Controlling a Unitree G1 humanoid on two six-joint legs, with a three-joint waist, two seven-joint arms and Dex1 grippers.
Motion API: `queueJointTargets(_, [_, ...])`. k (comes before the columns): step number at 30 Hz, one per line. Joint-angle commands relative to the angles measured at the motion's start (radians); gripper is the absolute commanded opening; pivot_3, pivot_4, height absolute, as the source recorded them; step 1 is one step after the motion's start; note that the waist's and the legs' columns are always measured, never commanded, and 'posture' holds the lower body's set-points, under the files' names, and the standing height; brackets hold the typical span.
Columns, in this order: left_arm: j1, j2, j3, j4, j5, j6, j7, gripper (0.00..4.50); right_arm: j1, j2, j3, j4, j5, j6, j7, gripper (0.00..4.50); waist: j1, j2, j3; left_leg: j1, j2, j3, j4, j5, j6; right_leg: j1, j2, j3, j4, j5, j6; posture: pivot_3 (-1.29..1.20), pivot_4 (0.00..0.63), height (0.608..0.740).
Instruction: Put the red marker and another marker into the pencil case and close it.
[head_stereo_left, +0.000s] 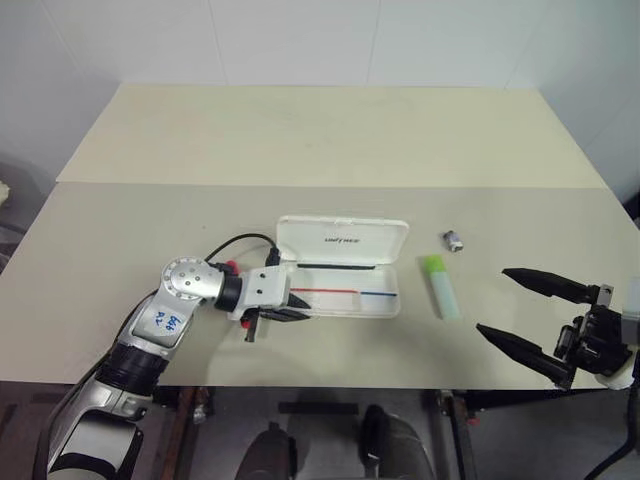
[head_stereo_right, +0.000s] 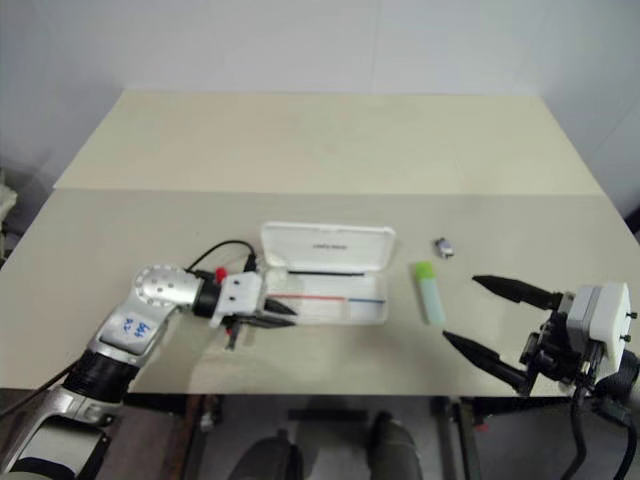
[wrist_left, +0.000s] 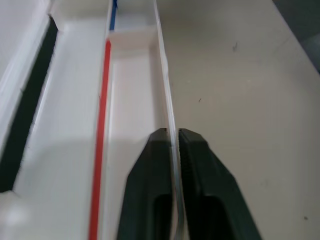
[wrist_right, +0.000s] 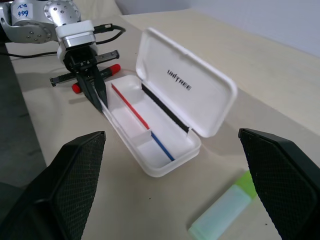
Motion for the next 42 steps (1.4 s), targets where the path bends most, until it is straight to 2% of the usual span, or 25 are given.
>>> queueJointTargets(1, [-0.02,-0.006,0.013,-0.008,-0.033,-0.03,-0.013,1.68,-0.01,0.005,-0.007,0.0,-0.001,-0.015,-0.009,4.5,0.001,0.0,0.0,0.0,0.0,0.0,0.0,0.0,0.0,0.0,0.0,0.0,0.0,0.0,0.0,0.0,0.15,0.74])
queueJointTargets(8, [-0.012,-0.006,0.011,-0.077,-0.055,-0.009,-0.015,3.98,-0.033,0.003,-0.001,0.018,-0.022,-0.016,-0.014,4.5,0.001,0.0,0.0,0.0,0.0,0.0,0.0,0.0,0.0,0.0,0.0,0.0,0.0,0.0,0.0,0.0,0.15,0.74])
queueJointTargets(10, [-0.005,-0.006,0.011,-0.106,-0.063,0.005,-0.013,4.49,-0.037,0.003,0.002,0.022,-0.025,-0.018,-0.013,4.5,0.001,0.0,0.0,0.0,0.0,0.0,0.0,0.0,0.0,0.0,0.0,0.0,0.0,0.0,0.0,0.0,0.15,0.74])
queueJointTargets(25, [0.001,0.0,0.06,-0.412,-0.187,0.215,0.056,4.49,-0.08,0.0,0.059,0.056,-0.064,-0.024,-0.005,4.5,0.001,0.0,0.0,0.0,0.0,0.0,0.0,0.0,0.0,0.0,0.0,0.0,-0.001,0.0,0.0,0.0,0.15,0.74])
queueJointTargets(32, [0.003,-0.087,0.2,-0.445,-0.401,0.212,0.101,4.49,-0.103,0.017,0.132,0.027,-0.108,0.019,-0.114,4.5,0.0,0.0,0.0,0.0,0.0,0.0,0.0,0.0,0.0,0.0,0.0,0.0,0.0,0.0,0.0,0.0,0.15,0.74])
queueJointTargets(36, [0.022,-0.114,0.255,-0.476,-0.367,0.218,0.249,4.49,-0.118,0.013,0.15,0.017,-0.094,0.035,-0.128,4.5,0.0,0.0,0.0,0.0,0.0,0.0,0.0,0.0,0.0,0.0,0.0,0.0,0.0,0.0,0.0,0.0,0.15,0.74])
queueJointTargets(42, [0.114,-0.129,0.322,-0.639,-0.233,0.471,0.649,4.49,-0.201,-0.012,0.167,0.1,-0.066,0.023,-0.049,4.5,-0.001,0.0,0.0,0.0,0.0,0.0,0.0,0.0,0.0,0.001,0.001,0.001,-0.001,0.001,0.001,0.0,0.15,0.74])
